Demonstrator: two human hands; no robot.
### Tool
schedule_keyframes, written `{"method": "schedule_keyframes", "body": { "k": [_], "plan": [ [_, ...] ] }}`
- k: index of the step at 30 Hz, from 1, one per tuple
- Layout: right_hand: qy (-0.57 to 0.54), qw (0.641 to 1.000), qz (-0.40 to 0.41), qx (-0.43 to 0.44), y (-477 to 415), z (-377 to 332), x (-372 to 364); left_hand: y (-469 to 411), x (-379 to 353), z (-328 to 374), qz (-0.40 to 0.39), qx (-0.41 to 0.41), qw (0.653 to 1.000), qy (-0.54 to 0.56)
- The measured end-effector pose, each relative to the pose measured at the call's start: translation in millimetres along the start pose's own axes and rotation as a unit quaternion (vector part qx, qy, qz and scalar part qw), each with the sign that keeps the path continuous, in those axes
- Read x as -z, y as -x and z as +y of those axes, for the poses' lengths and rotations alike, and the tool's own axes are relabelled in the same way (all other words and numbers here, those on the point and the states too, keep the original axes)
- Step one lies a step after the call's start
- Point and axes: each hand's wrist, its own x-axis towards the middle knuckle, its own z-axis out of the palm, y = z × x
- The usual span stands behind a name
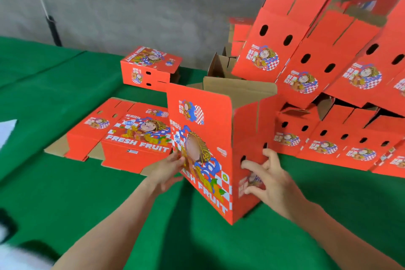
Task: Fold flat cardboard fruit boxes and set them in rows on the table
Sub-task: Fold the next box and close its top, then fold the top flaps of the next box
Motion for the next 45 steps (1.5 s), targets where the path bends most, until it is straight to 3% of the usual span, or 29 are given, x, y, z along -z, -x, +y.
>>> {"method": "schedule_keyframes", "body": {
  "k": [1, 3, 5, 6, 9, 12, 18, 21, 28, 32, 34, 36, 38, 43, 45],
  "plan": [
    [0.006, 1.000, -0.006, 0.007, -7, -5, -7, -4, 7, -2, 0.013, 0.016, 1.000, -0.010],
    [0.016, 1.000, -0.013, 0.006, -20, -13, -18, -14, 25, -9, 0.150, 0.036, 0.984, -0.084],
    [0.016, 1.000, -0.014, -0.017, -30, -20, -25, -18, 51, -13, 0.302, 0.034, 0.915, -0.264],
    [0.019, 0.999, -0.015, -0.029, -35, -23, -27, -19, 67, -15, 0.313, 0.019, 0.877, -0.364],
    [0.039, 0.998, -0.017, -0.052, -49, -35, -33, -31, 116, -16, 0.189, 0.004, 0.785, -0.590],
    [0.052, 0.995, -0.033, -0.081, -64, -48, -41, -47, 147, -5, 0.085, 0.020, 0.712, -0.697],
    [0.085, 0.987, -0.072, -0.114, -104, -60, -56, -74, 199, 20, -0.036, 0.020, 0.668, -0.743],
    [0.077, 0.986, -0.066, -0.129, -122, -65, -62, -71, 215, 26, -0.058, -0.001, 0.628, -0.776],
    [0.075, 0.983, -0.096, -0.135, -133, -71, -83, -73, 230, 32, -0.110, -0.066, 0.586, -0.800],
    [0.059, 0.983, -0.089, -0.148, -136, -80, -91, -68, 223, 41, -0.142, -0.141, 0.525, -0.827],
    [0.045, 0.989, -0.035, -0.136, -143, -86, -90, -61, 216, 50, -0.121, -0.190, 0.487, -0.844],
    [0.022, 0.993, 0.026, -0.113, -154, -90, -87, -49, 211, 71, -0.053, -0.315, 0.469, -0.824],
    [0.029, 0.992, 0.032, -0.119, -174, -91, -83, -36, 213, 101, 0.008, -0.417, 0.485, -0.769],
    [0.066, 0.983, 0.041, -0.167, -233, -81, -71, -19, 224, 191, 0.154, -0.494, 0.526, -0.675],
    [0.057, 0.983, 0.056, -0.165, -250, -77, -70, -15, 227, 223, 0.189, -0.530, 0.524, -0.640]
  ]
}}
